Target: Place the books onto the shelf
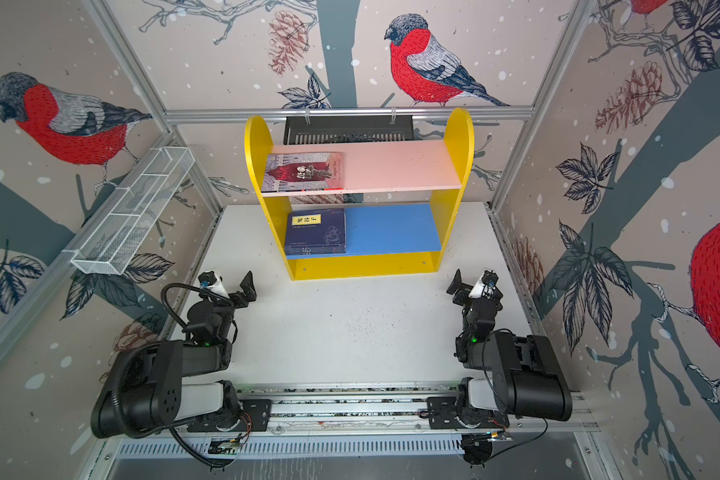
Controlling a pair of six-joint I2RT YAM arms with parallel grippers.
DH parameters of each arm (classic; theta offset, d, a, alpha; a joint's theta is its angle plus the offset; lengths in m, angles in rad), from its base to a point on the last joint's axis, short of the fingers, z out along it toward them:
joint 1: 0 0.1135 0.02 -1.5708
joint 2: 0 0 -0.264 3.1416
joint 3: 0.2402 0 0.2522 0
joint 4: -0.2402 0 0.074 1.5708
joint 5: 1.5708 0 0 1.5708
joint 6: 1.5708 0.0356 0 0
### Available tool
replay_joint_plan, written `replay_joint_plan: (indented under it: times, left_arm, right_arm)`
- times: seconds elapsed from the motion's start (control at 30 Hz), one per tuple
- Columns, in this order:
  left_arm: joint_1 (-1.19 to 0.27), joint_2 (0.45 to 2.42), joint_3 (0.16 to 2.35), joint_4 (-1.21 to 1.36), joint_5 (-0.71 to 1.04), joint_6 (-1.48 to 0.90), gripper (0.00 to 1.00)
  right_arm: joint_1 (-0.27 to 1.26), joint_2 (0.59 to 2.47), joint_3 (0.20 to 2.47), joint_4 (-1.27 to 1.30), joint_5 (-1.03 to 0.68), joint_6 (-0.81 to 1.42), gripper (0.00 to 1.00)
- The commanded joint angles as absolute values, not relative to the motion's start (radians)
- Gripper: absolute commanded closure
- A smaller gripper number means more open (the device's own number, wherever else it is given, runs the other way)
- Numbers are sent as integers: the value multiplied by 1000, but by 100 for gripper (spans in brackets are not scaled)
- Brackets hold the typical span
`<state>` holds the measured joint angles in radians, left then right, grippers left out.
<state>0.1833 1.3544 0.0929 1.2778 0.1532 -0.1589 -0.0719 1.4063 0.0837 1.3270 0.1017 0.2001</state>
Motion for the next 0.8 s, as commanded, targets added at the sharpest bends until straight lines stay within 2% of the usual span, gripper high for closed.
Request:
replay_joint_plan:
  times: [0.0, 0.07, 0.2, 0.27, 0.4, 0.77]
  left_arm:
    - [185, 1413, 76, 1458, 123, -185, 3]
    - [184, 1472, 57, 1567, 158, -178, 3]
    - [175, 1564, 15, 1726, 259, -122, 3]
    - [174, 1625, 11, 1800, 260, -120, 1]
    - [165, 1607, 54, 1708, 244, -116, 1]
    - [161, 1601, 55, 1699, 238, -110, 1]
  right_arm:
    - [-64, 1473, 59, 1496, 105, 166, 0]
    - [-65, 1502, 53, 1553, 95, 158, 0]
    - [-67, 1449, 87, 1403, 87, 164, 0]
    - [-66, 1481, 95, 1442, 79, 159, 0]
    - [-50, 1483, 192, 1252, 67, 139, 0]
    - [21, 1500, 232, 1205, 182, 89, 0]
